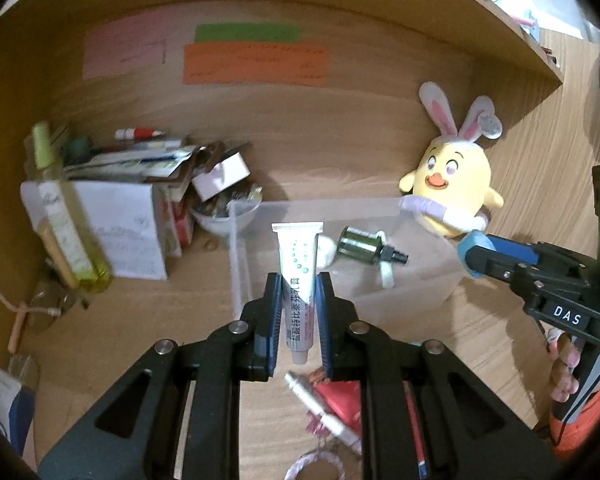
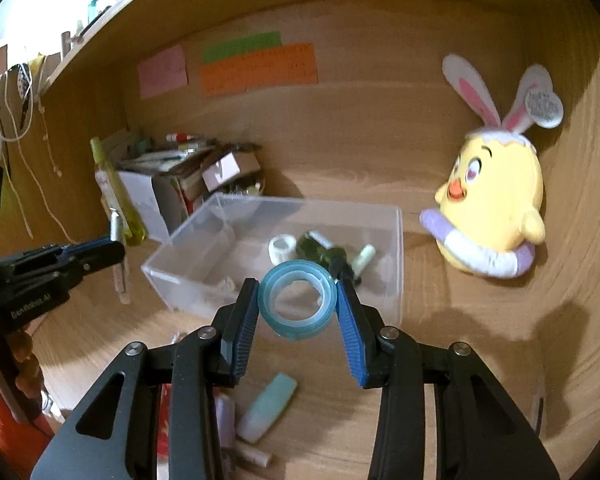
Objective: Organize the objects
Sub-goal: 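Place the ointment tube and blue tape roll into the clear box, open both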
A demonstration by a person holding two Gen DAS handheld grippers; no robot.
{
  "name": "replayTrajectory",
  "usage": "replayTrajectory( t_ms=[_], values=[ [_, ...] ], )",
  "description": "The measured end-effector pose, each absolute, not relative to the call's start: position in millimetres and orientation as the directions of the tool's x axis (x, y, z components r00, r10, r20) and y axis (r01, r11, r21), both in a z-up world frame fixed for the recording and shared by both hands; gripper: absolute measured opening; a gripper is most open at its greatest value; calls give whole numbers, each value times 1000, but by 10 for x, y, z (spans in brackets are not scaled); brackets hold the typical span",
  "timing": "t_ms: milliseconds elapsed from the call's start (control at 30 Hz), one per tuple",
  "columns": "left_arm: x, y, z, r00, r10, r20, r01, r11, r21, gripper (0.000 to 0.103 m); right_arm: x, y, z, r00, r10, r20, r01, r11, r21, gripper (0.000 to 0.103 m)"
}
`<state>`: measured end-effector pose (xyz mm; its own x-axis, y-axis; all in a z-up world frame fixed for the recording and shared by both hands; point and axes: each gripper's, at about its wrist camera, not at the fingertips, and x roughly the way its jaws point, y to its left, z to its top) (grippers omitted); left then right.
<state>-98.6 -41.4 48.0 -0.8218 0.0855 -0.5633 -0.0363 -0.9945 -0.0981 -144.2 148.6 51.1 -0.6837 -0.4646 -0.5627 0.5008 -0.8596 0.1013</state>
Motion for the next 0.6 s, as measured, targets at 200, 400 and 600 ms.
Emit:
replayTrajectory(
  t_ms=[200,400,600],
  values=[
    [-1189,-337,581,-829,110,-548,-62,-993,-105,16,-1607,1410,623,-684,-481,-547,508,-853,115,36],
    [-1457,-295,614,-825,113,-554,-68,-993,-101,16,-1829,1306,672,-673,-491,-554,516,-847,124,36],
    [-1765,-309,457,-792,103,-601,-51,-993,-102,16,-2068,1150,510,-635,-471,-612,517,-848,116,36]
  ],
)
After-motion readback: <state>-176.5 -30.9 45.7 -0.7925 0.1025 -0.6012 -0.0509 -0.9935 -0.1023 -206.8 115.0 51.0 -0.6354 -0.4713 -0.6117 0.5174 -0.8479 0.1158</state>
